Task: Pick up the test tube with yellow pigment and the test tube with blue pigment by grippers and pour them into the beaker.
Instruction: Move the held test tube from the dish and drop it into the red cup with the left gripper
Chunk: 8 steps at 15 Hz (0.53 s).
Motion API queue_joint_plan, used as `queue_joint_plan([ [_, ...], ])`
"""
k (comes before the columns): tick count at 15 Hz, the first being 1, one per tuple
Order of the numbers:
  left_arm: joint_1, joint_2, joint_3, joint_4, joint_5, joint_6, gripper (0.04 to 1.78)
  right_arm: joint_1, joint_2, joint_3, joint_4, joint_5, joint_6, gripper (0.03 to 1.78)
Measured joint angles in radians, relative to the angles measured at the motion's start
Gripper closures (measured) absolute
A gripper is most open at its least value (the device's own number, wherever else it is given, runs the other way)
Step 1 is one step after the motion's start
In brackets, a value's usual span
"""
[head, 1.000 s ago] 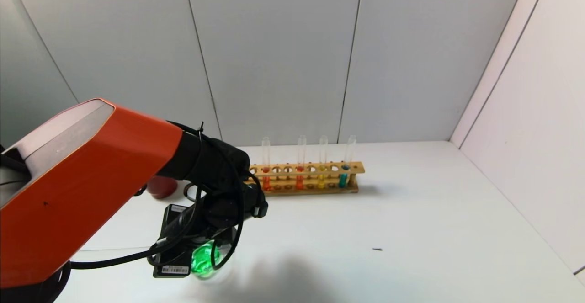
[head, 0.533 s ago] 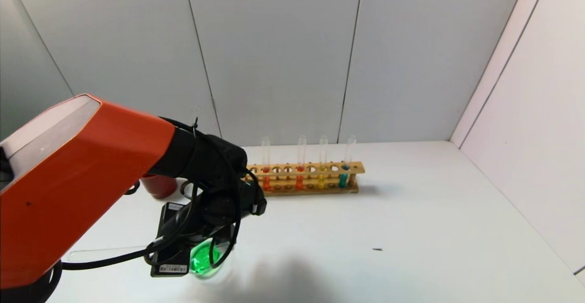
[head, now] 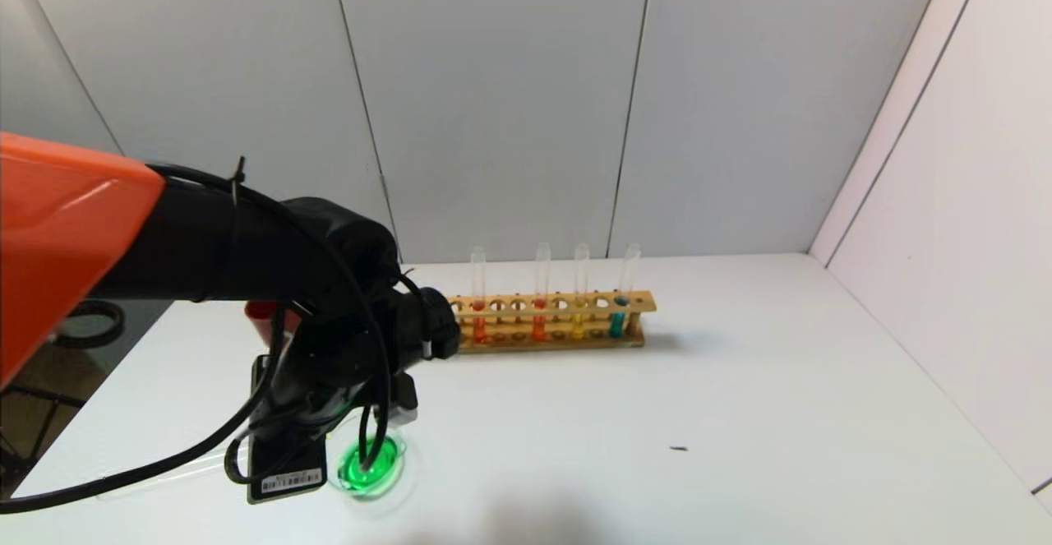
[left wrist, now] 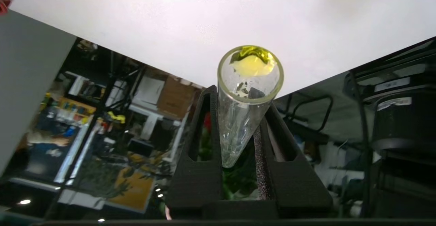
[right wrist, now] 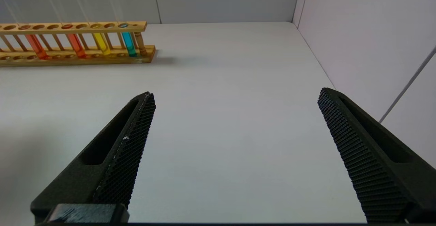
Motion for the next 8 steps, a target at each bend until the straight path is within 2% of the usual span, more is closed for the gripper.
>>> queue_joint_plan([
  [5,0.01,-0.083,0.043,-0.012,-0.017,-0.077,1.5,-0.001,0.0,0.0,0.0,0.0,0.0,0.07],
  [8,0.026,-0.11,0.048,-0.094,-0.024,-0.138,1.5,-0.001,0.0,0.0,0.0,0.0,0.0,0.07],
])
